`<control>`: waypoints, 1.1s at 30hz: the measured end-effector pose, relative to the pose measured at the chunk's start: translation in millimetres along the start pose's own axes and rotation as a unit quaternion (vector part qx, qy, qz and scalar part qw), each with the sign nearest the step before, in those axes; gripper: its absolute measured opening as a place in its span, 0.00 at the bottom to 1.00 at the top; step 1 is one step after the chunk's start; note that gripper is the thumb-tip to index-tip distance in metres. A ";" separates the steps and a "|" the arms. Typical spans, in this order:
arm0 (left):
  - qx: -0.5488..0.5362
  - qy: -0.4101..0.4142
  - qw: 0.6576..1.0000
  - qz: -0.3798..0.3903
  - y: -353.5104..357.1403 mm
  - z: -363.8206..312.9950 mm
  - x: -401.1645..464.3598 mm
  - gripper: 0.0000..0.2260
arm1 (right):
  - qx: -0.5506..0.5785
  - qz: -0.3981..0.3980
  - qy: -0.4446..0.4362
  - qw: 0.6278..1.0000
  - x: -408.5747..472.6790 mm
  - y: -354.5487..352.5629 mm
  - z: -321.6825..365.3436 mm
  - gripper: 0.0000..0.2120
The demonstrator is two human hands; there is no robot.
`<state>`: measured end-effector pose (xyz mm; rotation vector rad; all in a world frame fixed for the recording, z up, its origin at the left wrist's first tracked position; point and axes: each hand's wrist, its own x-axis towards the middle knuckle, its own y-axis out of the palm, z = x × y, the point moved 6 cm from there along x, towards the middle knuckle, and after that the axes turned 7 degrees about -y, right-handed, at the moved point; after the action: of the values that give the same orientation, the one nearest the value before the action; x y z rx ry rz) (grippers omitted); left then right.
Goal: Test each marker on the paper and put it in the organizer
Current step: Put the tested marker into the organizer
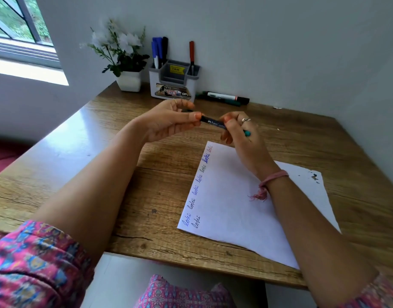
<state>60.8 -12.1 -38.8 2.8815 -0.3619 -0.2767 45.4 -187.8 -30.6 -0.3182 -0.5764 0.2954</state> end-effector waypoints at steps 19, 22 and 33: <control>0.013 0.374 0.866 -0.331 -34.6 -76.7 -15.6 0.11 | -0.258 0.081 0.081 0.959 2.0 -7.3 -46.3 0.07; 0.050 0.403 0.843 -0.352 -33.8 -111.9 -1.9 0.10 | -0.265 0.083 0.087 0.957 2.3 -6.5 -47.2 0.07; 0.248 0.336 0.808 -0.416 -56.5 -142.7 87.0 0.09 | -0.302 0.092 0.094 0.944 2.9 -5.0 -49.4 0.07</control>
<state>186.5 46.4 70.4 3.1482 1.1252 0.8300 76.9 -201.7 -66.5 -0.9874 -0.4371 0.2596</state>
